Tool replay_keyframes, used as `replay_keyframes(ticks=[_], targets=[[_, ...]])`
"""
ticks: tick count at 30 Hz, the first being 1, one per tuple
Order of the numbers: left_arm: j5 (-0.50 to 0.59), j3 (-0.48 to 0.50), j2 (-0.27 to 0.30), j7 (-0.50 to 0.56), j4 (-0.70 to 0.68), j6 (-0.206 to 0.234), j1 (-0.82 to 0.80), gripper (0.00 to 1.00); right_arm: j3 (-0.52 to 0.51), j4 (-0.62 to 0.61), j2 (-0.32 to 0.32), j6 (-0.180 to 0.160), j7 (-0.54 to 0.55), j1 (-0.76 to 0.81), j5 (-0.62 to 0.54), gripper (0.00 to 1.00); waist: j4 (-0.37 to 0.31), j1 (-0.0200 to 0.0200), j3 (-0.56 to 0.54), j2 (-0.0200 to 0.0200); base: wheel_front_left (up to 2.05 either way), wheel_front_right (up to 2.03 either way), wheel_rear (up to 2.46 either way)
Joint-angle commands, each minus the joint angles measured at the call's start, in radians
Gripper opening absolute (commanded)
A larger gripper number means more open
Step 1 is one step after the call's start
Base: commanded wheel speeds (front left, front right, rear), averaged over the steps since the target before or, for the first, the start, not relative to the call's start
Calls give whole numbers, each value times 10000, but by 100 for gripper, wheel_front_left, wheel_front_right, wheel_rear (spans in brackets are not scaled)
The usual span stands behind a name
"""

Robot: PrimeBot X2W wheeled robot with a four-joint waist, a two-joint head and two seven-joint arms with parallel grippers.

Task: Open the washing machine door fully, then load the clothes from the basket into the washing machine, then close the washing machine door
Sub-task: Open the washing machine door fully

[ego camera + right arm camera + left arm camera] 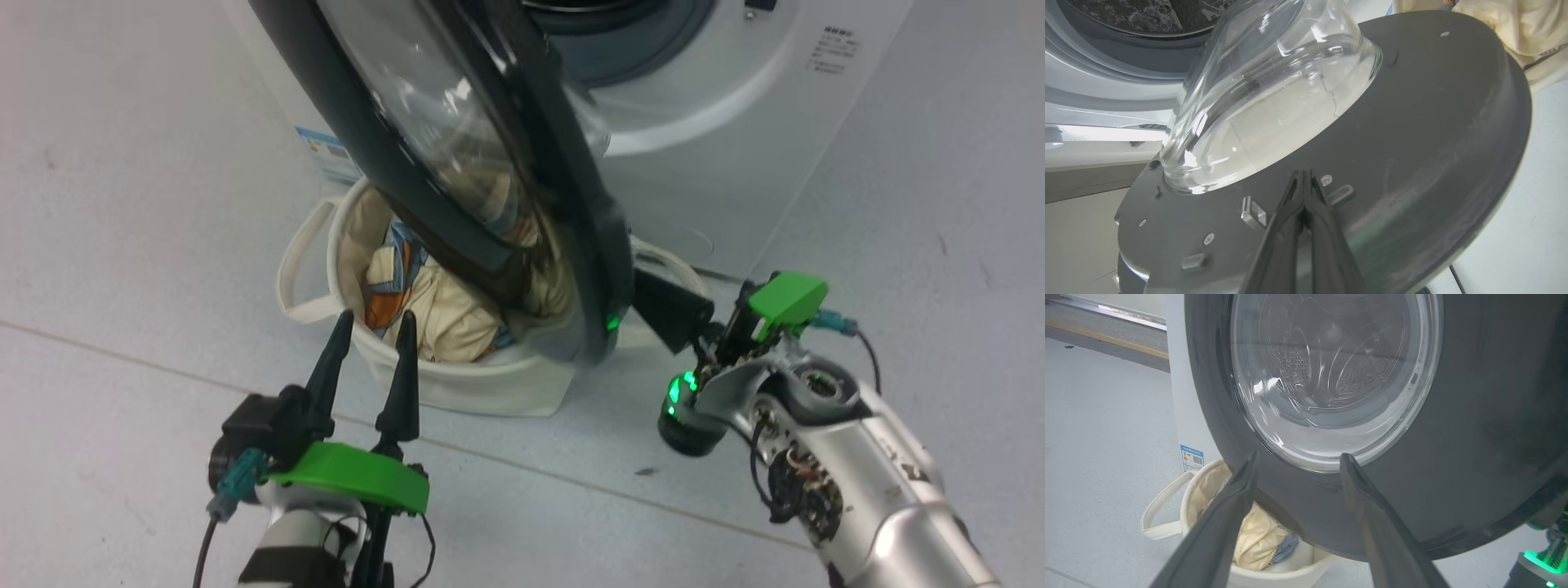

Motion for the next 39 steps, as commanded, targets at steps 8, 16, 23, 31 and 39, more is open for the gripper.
replay_keyframes(ticks=[8,16,23,31,39], targets=[[81,513,152,-88,-87,-47,521,100,1410,-299,218,4,-571,414,1127,0,152,3,-990,0,0,0,0],[108,680,152,-88,-133,-45,696,100,1641,-162,219,4,-1149,334,1107,0,2,3,-1127,0,0,0,0],[152,755,152,-88,-75,-69,850,100,830,-550,-52,4,-2540,663,-1332,0,-492,3,-1629,0,0,0,0],[278,936,152,-88,-68,-100,1038,100,1616,-3332,-1424,4,-6607,1579,-6604,0,-1052,3,-1974,0,0,0,0],[425,1090,152,-88,-161,-138,1107,100,1380,-3865,-1841,4,-7782,2513,-12621,0,-1542,3,-1950,0,0,0,0]])
